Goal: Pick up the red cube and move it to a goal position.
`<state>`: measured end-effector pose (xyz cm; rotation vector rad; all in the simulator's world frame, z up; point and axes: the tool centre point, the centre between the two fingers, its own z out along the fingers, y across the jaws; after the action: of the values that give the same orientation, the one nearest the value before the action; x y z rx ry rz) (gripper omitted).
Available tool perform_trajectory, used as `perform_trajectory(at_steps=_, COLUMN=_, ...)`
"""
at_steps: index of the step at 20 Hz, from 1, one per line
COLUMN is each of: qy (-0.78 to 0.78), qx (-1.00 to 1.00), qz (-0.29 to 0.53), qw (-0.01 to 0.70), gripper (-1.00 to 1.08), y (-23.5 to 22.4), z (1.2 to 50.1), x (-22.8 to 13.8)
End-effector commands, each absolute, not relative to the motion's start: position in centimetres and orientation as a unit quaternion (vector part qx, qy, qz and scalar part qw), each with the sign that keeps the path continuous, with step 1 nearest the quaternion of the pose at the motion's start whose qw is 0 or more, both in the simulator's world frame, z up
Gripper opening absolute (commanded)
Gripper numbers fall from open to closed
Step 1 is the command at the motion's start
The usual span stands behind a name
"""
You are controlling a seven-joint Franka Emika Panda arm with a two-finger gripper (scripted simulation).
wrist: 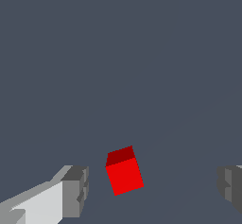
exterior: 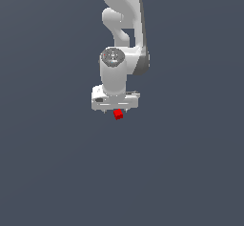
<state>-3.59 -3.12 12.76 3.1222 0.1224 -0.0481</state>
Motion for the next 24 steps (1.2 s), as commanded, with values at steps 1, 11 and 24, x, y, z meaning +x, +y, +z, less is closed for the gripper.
perform_trajectory(at_steps=1, qy=0.061, qx=0.998, qz=-0.013, qw=0.007, gripper=1.0, y=-2.9, z=11.2, x=-4.4)
perform_trajectory(at_steps=11, qy=0.155, qx=0.988, qz=-0.004, qw=0.001, gripper=1.0, y=-2.2, z=4.7, x=-7.7)
perform_trajectory(at_steps=24, qy=0.192, qx=0.981, qz=0.0, qw=0.0, gripper=-1.0, y=-2.1, z=2.0, x=-8.9)
